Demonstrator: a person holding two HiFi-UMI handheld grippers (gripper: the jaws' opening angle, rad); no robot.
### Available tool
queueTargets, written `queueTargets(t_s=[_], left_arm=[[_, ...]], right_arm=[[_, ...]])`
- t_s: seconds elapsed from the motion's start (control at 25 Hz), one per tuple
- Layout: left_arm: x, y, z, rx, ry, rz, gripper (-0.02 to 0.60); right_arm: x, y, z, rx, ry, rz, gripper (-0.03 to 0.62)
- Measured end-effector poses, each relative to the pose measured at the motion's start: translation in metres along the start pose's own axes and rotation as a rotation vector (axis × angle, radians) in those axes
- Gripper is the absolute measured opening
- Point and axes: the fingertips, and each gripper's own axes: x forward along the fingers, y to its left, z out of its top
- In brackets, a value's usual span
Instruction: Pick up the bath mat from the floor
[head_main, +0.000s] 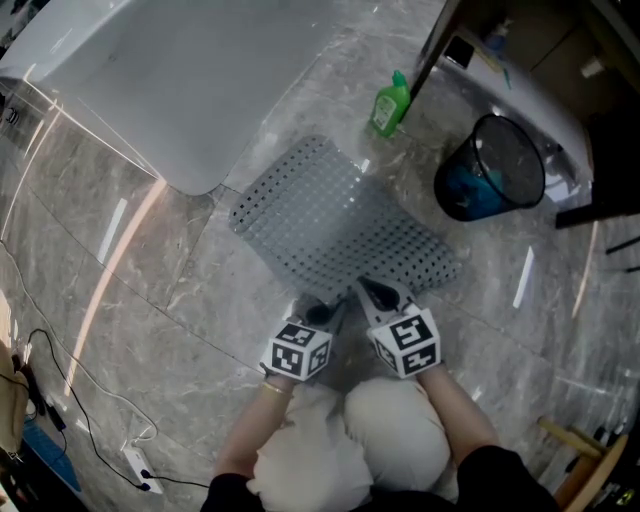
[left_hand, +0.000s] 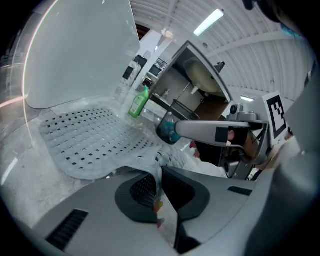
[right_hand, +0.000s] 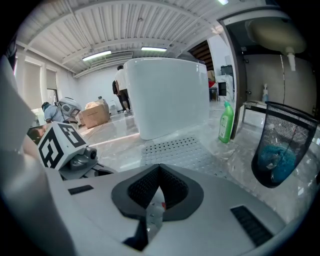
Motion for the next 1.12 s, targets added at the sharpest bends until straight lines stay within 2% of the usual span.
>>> queueTargets(t_s=[0.32, 0.52, 0.76, 1.0, 1.12], left_arm=[[-0.012, 0.009, 0.029, -0.020, -0.025, 0.010, 0.018], [-0.032, -0.001, 0.050, -0.005, 0.006, 0.030, 0.018], [-0.073, -0.029, 0.080, -0.005, 0.053, 0.052, 0.018], [-0.117, -0.077, 0.116, 0.026, 0.083, 0.075, 0.017], [-0.145, -0.102, 0.137, 0.003, 0.084, 0.088, 0.017]], right_arm=[[0.006, -0.005, 0.011, 0.041, 0.024, -0.022, 0.011], [-0.008, 0.003, 0.030, 0.071, 0.066, -0.030, 0.011], [-0.049, 0.013, 0.070, 0.082, 0.101, -0.036, 0.011], [-0.104, 0.017, 0.120, 0.112, 0.125, -0.049, 0.011], [-0.132, 0.025, 0.149, 0.116, 0.140, -0.041, 0.011]])
